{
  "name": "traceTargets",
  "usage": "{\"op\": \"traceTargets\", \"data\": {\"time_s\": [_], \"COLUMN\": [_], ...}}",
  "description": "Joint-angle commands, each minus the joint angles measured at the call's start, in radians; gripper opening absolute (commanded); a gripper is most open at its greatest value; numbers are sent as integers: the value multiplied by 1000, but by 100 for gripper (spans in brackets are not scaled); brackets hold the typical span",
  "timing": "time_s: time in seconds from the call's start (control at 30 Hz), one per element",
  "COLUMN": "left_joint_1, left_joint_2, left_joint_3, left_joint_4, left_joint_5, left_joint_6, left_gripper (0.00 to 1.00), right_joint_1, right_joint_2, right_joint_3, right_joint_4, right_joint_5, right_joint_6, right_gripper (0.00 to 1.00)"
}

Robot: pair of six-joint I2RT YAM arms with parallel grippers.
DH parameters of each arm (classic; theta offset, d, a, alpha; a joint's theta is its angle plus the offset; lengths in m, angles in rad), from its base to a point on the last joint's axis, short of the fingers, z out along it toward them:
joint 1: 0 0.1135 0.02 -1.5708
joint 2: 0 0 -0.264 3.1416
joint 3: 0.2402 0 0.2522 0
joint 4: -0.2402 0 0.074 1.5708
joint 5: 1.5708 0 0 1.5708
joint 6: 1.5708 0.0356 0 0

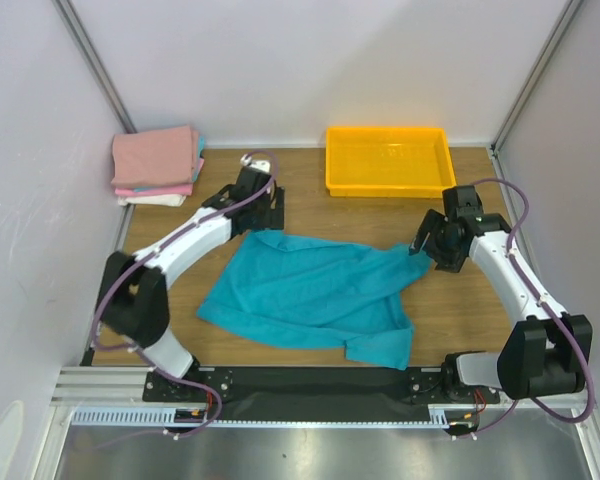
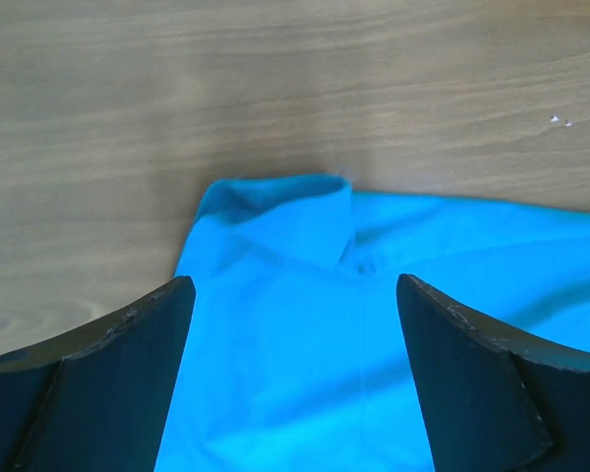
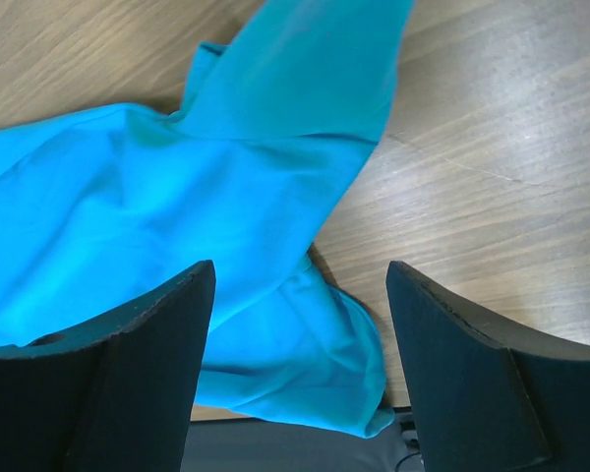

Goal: Fold and stack the t-shirts
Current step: Flatten the tshirt out

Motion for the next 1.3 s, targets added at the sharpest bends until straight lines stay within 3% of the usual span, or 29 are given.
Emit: {"op": "traceTargets", "data": {"time_s": [0.0,0.27,0.43,0.6,0.63,0.83,0.93,1.27], "left_joint_1": [-17,-42,-57,-66,-66,-65,-62,32], "left_joint_2": [89,363,442,472,482,488,466,180], "left_joint_3": [135,322,355,338,336,333,321,116], "left_joint_4": [22,-22,-42,-28,-28,-16,-1,205], "left_joint_5": [48,61,61,25,19,-20,-40,-150], "left_joint_6": [101,205,219,202,199,184,152,1], "left_gripper": [89,79,72,71,68,31,0,0], "right_joint_1": [-21,-31,-46,-64,-67,-72,-72,-75], "right_joint_2": [-55,-60,-47,-26,-23,-12,0,64], "right_joint_3": [-37,-69,-67,-61,-58,-48,-41,-2], "right_joint_4": [90,110,125,136,136,143,146,166], "right_joint_5": [-8,-5,1,-21,-21,-21,-25,-53], "right_joint_6": [19,29,24,10,10,9,9,-19], "right_gripper": [76,77,77,77,77,77,77,77]}}
